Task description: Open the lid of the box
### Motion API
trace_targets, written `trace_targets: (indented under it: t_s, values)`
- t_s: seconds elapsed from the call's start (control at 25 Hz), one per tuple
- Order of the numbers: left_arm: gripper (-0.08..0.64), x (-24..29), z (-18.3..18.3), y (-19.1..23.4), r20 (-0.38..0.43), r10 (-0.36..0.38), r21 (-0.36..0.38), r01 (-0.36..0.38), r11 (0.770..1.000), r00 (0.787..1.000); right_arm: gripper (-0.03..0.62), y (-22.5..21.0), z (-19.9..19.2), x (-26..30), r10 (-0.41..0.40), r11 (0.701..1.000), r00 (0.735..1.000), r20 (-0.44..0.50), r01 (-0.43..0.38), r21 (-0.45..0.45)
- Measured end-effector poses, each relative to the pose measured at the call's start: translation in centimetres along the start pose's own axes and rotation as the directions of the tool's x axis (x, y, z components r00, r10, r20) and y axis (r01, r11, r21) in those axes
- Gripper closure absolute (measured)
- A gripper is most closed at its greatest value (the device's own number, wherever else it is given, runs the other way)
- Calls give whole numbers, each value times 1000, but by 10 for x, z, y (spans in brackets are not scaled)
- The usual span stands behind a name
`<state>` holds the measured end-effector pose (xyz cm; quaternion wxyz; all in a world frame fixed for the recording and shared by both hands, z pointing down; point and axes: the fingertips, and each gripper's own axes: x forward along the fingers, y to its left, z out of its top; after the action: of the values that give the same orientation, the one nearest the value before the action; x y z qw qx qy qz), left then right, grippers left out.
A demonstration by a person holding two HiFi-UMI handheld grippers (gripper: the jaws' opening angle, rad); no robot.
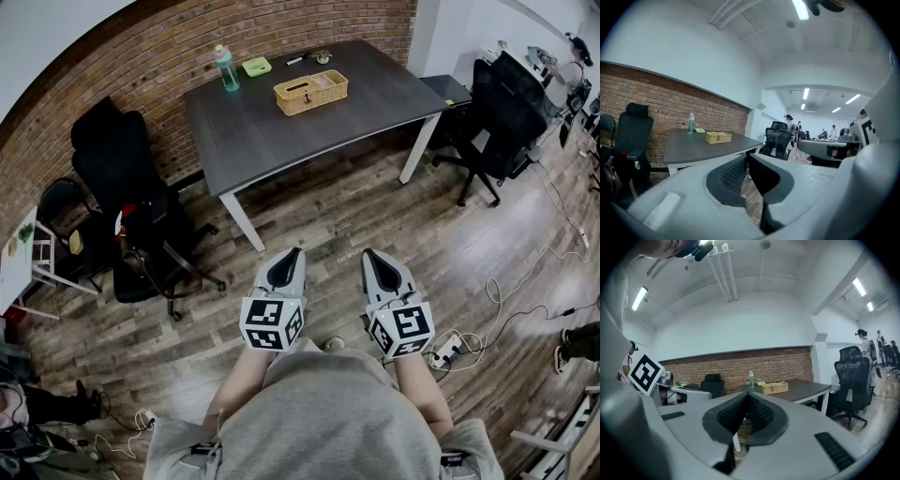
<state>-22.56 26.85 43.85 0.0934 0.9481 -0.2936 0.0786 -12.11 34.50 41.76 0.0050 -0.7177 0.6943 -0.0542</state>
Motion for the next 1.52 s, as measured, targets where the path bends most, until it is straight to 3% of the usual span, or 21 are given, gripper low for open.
trace_targets:
  t_s: [0.44,1.08,1.52]
  values:
    - [532,-24,-4,-8,13,4,-17,-4,1000,1000,591,16,-3,-17,25,1000,1000,4,-25,-11]
    - [531,-7,-7,-24,2,-9,-18,10,1000,1000,589,-1,-10,-13,59,998,998,-18,-59,21]
    - [489,3,-8,-27,-2,-28,-28,28,999,1000,508,-10,-24,-9,76,996,995,-64,-74,39]
